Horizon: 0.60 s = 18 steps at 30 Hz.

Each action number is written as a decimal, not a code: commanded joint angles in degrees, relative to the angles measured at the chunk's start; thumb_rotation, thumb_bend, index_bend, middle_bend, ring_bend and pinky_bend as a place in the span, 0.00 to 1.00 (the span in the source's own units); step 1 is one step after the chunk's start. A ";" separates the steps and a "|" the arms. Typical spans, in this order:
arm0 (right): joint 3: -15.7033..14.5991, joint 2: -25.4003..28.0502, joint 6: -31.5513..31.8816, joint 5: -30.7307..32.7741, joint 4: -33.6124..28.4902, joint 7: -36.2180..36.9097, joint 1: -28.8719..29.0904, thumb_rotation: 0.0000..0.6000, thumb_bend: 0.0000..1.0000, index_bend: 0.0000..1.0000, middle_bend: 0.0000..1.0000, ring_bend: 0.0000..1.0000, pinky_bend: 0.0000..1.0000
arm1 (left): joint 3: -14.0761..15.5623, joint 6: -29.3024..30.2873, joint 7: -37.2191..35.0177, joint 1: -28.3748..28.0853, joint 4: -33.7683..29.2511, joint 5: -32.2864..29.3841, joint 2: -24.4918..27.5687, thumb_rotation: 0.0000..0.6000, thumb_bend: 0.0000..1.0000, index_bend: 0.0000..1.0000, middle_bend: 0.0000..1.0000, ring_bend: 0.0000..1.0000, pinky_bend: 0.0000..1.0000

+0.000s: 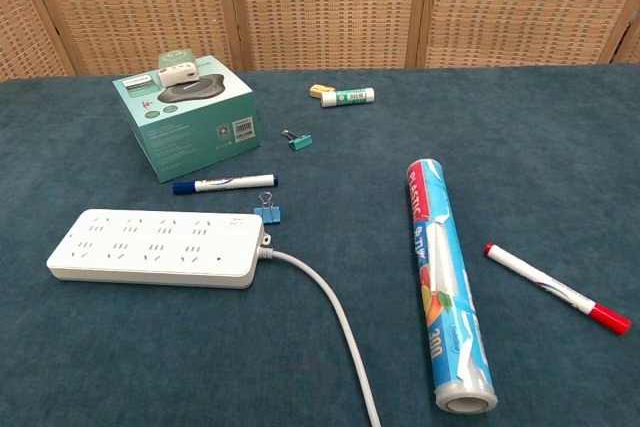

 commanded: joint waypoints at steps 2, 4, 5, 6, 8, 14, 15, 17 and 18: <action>0.07 0.21 -0.02 0.17 0.03 0.49 -0.03 1.00 0.00 0.00 0.00 0.00 0.00 | -0.93 -5.76 -4.36 -3.68 2.69 -0.79 -4.51 1.00 0.60 0.00 1.00 0.99 1.00; 0.07 0.22 -0.40 0.26 0.08 0.67 0.14 1.00 0.00 0.00 0.00 0.00 0.00 | -1.35 -8.85 -4.98 -5.53 3.71 -1.69 -6.67 1.00 0.92 0.00 1.00 1.00 1.00; 0.04 0.25 -0.68 0.30 0.11 0.78 0.26 1.00 0.00 0.00 0.00 0.00 0.00 | -1.74 -10.97 -4.76 -6.72 4.19 -2.69 -7.99 1.00 0.99 0.00 1.00 1.00 1.00; 0.02 0.27 -0.88 0.34 0.13 0.83 0.33 1.00 0.00 0.00 0.00 0.00 0.00 | -1.94 -12.50 -4.54 -7.50 4.36 -3.50 -8.79 1.00 1.00 0.00 1.00 1.00 1.00; -0.02 0.30 -1.16 0.42 0.18 0.94 0.43 1.00 0.00 0.00 0.00 0.00 0.00 | -1.98 -16.25 -4.43 -9.09 4.10 -5.42 -10.18 1.00 1.00 0.00 1.00 1.00 1.00; 0.02 0.42 -1.99 0.87 0.40 1.61 0.76 1.00 0.00 0.00 0.00 0.00 0.00 | -3.48 -25.23 2.70 -14.05 3.39 -12.47 -16.24 1.00 1.00 0.11 1.00 1.00 1.00; 0.04 0.47 -2.20 1.04 0.44 1.81 0.83 1.00 0.00 0.00 0.00 0.00 0.00 | -3.74 -25.67 4.24 -14.57 3.25 -13.27 -17.37 1.00 1.00 0.13 1.00 1.00 1.00; 0.10 0.53 -2.42 1.24 0.47 2.09 0.93 1.00 0.00 0.00 0.00 0.00 0.00 | -4.20 -26.23 6.22 -15.26 3.14 -14.63 -18.81 1.00 1.00 0.19 1.00 1.00 1.00; 0.14 0.60 -2.53 1.37 0.54 2.33 0.97 1.00 0.00 0.00 0.00 0.00 0.00 | -4.63 -26.73 7.75 -15.81 3.15 -15.96 -19.79 1.00 1.00 0.21 1.00 1.00 1.00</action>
